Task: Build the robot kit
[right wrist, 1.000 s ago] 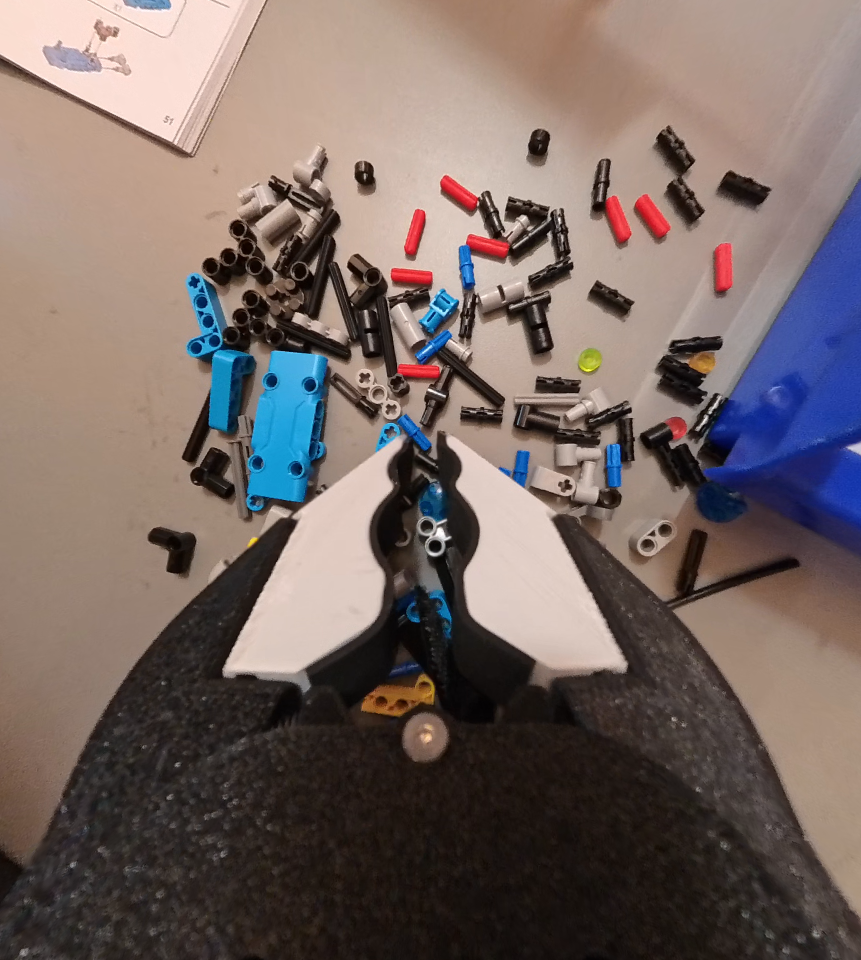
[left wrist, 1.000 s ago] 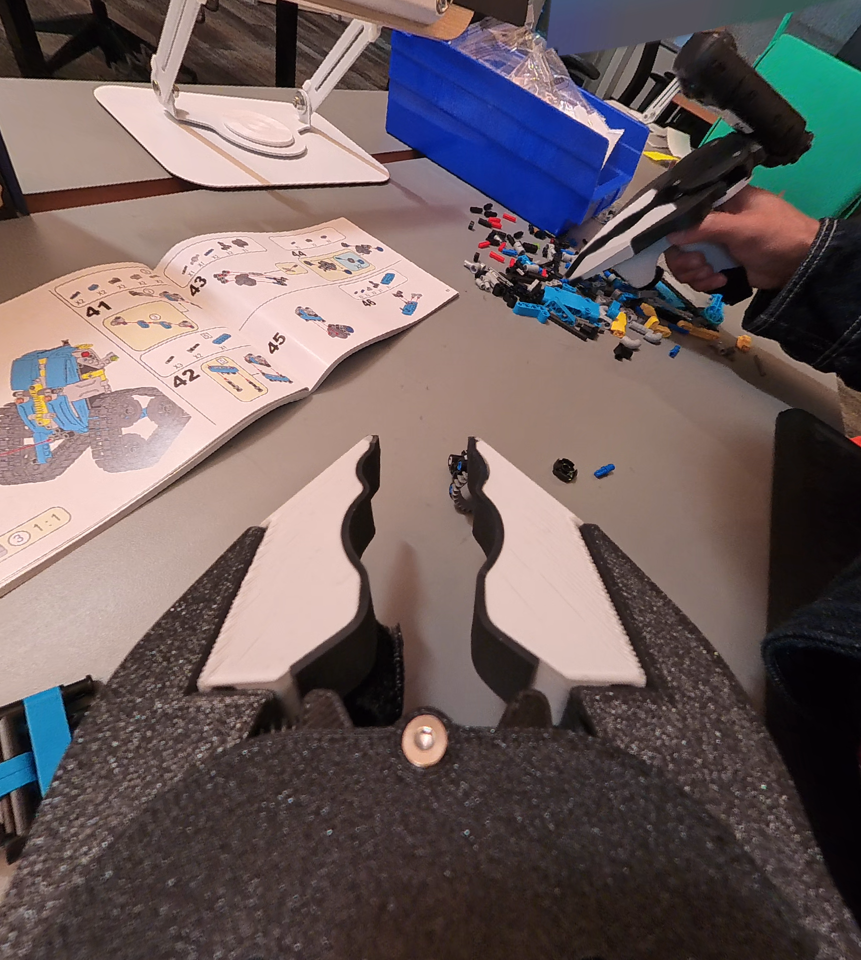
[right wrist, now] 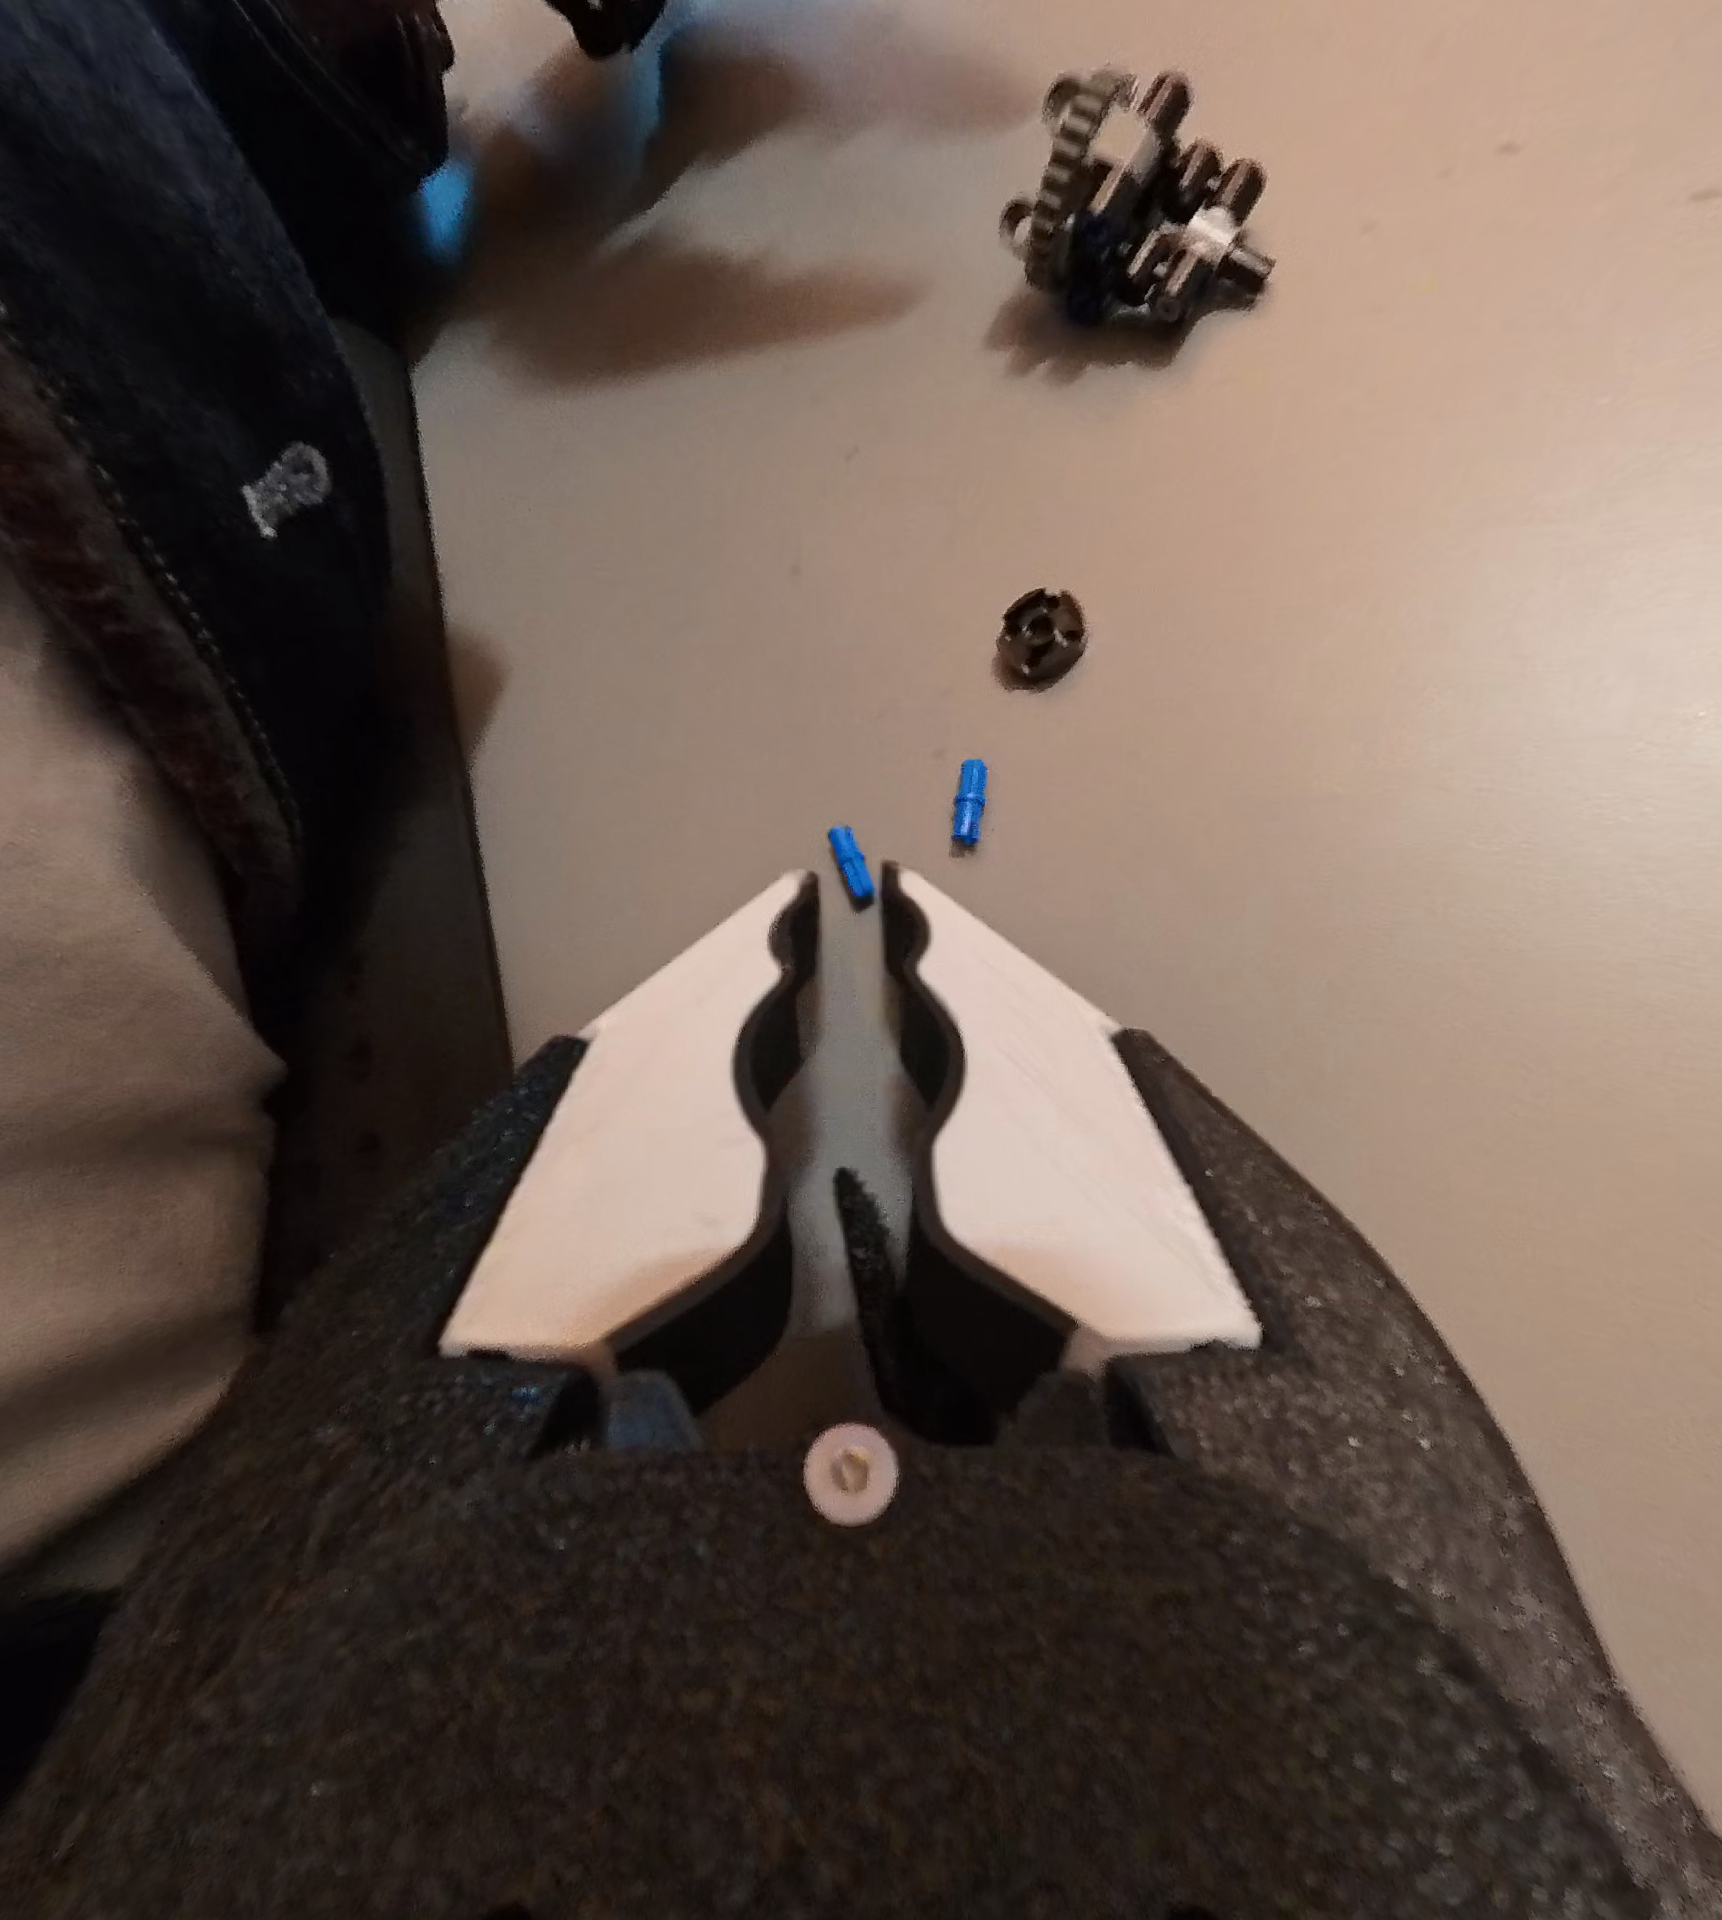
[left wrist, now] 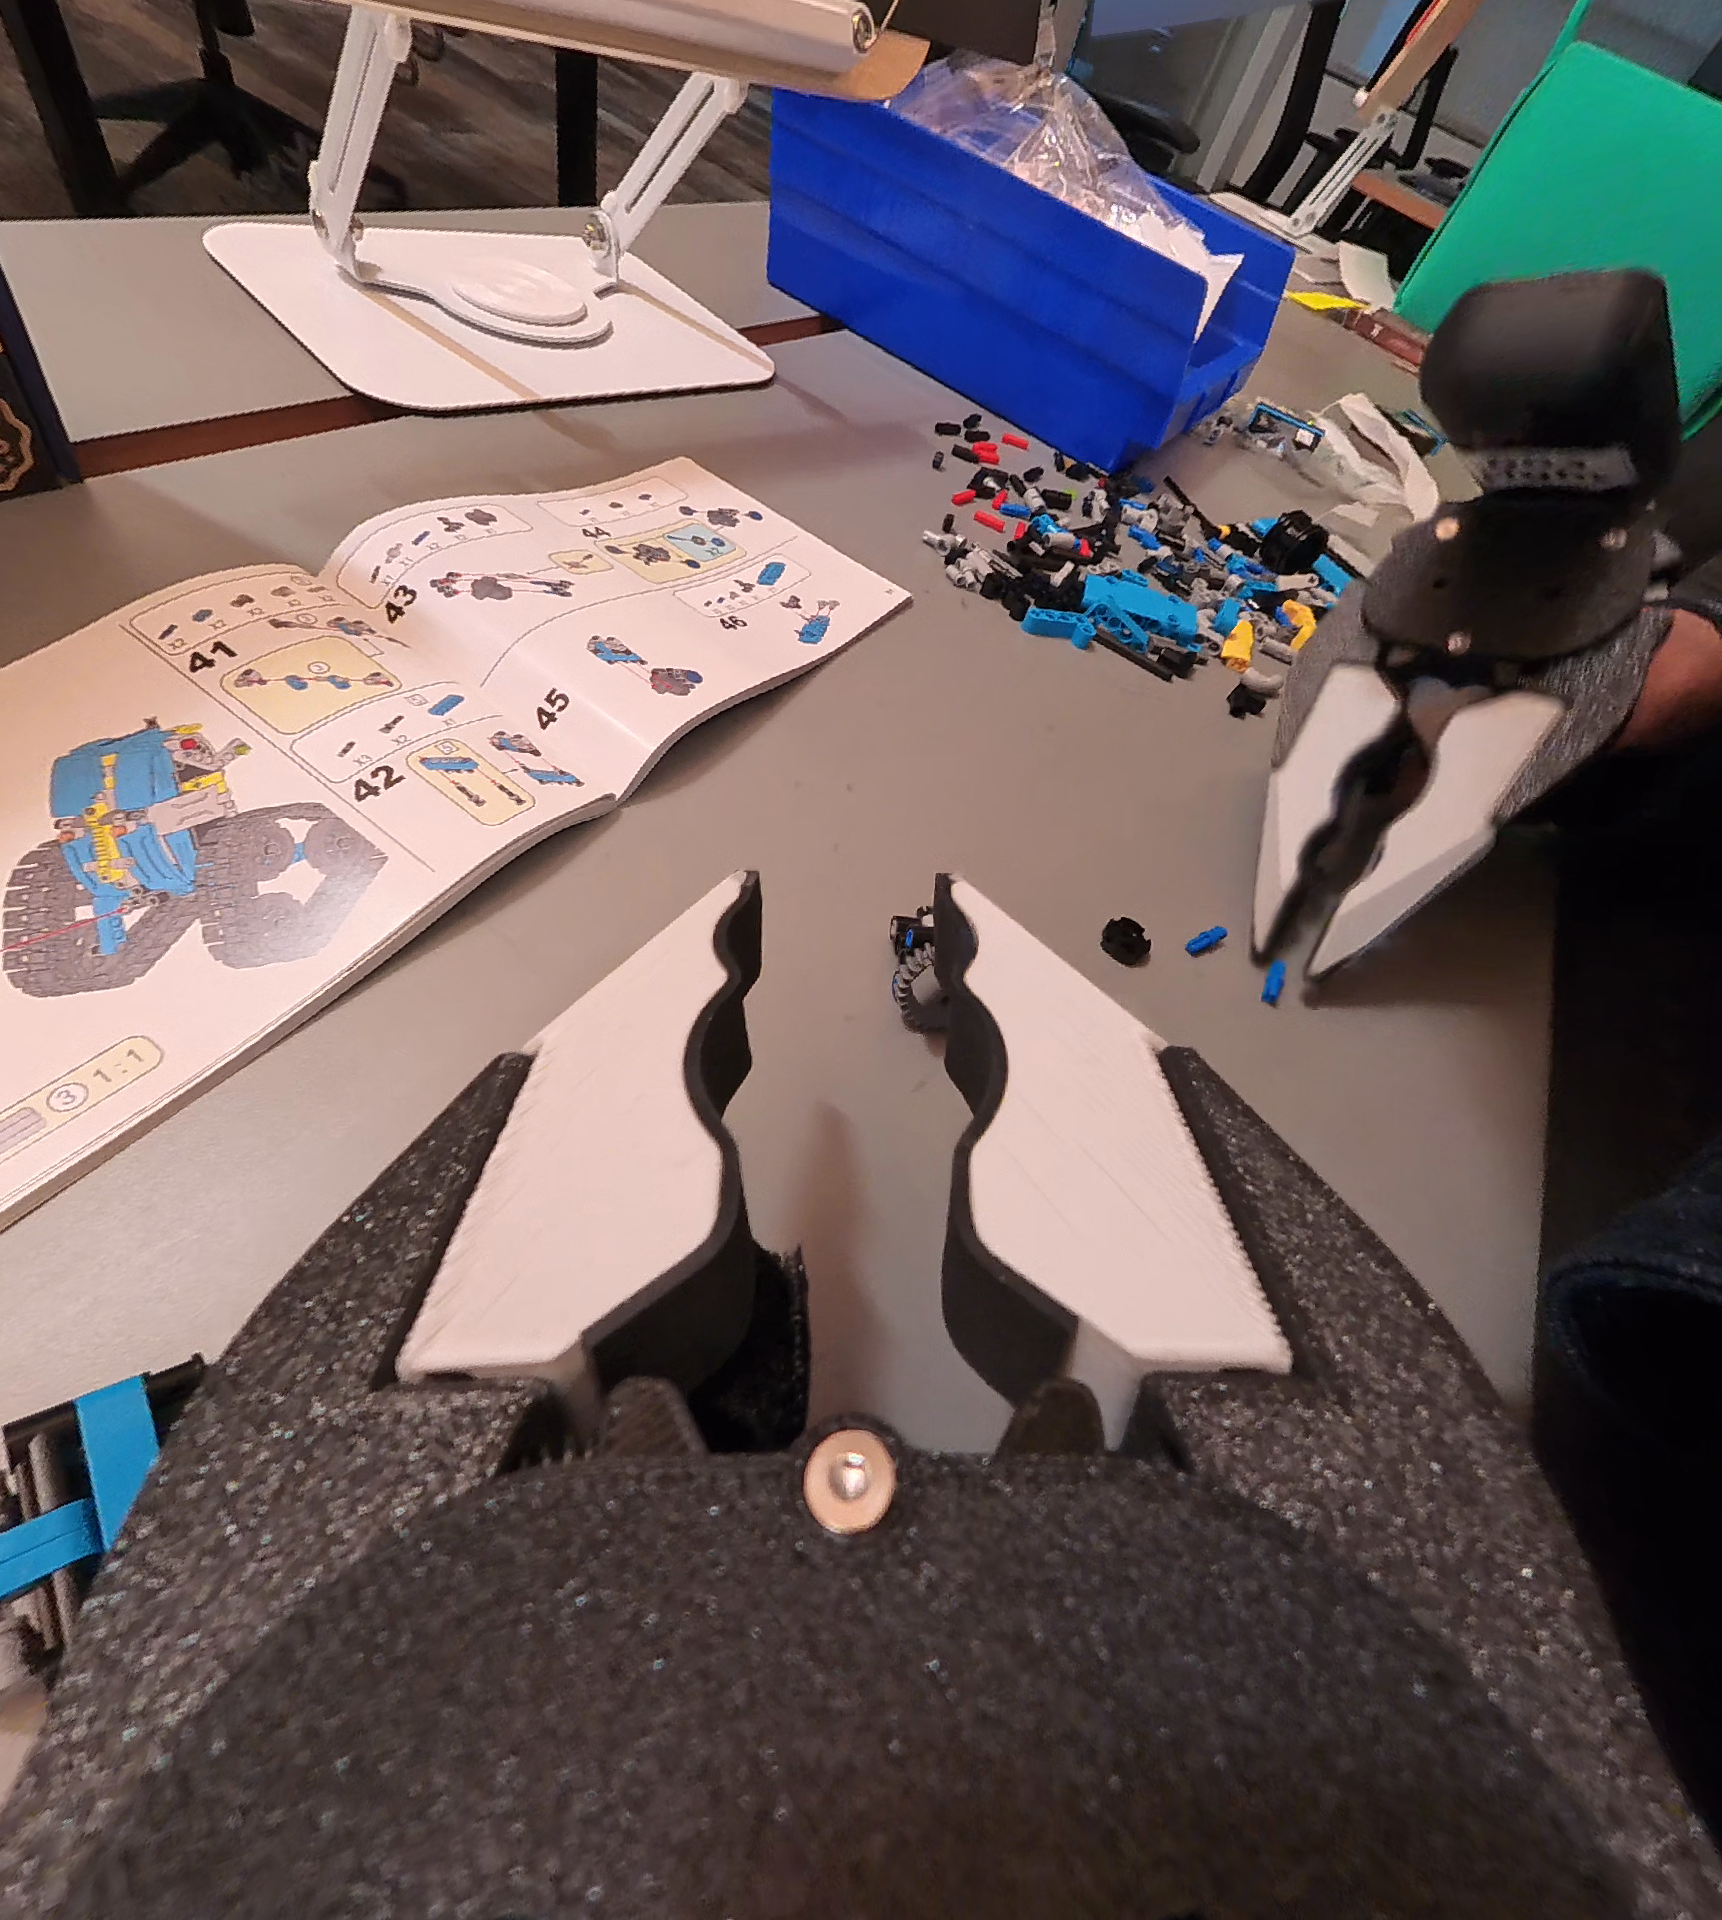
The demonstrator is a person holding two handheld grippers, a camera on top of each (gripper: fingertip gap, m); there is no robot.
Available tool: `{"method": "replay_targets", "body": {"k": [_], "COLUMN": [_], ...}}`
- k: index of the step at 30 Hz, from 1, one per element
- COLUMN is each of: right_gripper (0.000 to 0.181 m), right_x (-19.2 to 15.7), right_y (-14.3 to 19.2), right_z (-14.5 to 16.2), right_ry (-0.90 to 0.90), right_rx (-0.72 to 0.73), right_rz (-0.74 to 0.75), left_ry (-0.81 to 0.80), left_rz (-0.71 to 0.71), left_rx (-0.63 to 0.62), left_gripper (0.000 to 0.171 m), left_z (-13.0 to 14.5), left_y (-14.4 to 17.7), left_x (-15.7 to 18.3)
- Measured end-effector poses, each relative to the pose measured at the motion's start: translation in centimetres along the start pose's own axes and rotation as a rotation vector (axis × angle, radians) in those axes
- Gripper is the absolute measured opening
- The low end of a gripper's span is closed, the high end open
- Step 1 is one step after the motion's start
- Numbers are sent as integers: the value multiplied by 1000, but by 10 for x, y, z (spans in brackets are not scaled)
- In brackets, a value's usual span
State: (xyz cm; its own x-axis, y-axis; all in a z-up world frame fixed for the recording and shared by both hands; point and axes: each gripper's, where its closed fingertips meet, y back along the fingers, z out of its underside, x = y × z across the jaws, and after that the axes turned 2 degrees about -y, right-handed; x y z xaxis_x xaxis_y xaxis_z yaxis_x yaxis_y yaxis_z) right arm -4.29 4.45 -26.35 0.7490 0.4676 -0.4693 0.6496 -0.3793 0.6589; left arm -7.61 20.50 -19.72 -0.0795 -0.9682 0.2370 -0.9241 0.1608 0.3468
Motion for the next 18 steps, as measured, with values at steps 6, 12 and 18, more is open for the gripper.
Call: {"method": "replay_targets", "body": {"k": [6, 12, 18], "right_gripper": [15, 14, 14], "right_x": [117, 182, 184], "right_y": [88, 128, 129], "right_z": [-22, -7, -6], "right_ry": [-132, -190, -176], "right_rx": [154, 110, 97], "right_rz": [429, 605, 580], "left_ry": [-2, -8, 5], "left_rz": [-5, -15, -18], "left_rx": [7, -3, -10], "left_gripper": [33, 33, 33], "left_z": [-1, 1, 4], "left_y": [2, 2, 1], "left_x": [0, -2, -5]}}
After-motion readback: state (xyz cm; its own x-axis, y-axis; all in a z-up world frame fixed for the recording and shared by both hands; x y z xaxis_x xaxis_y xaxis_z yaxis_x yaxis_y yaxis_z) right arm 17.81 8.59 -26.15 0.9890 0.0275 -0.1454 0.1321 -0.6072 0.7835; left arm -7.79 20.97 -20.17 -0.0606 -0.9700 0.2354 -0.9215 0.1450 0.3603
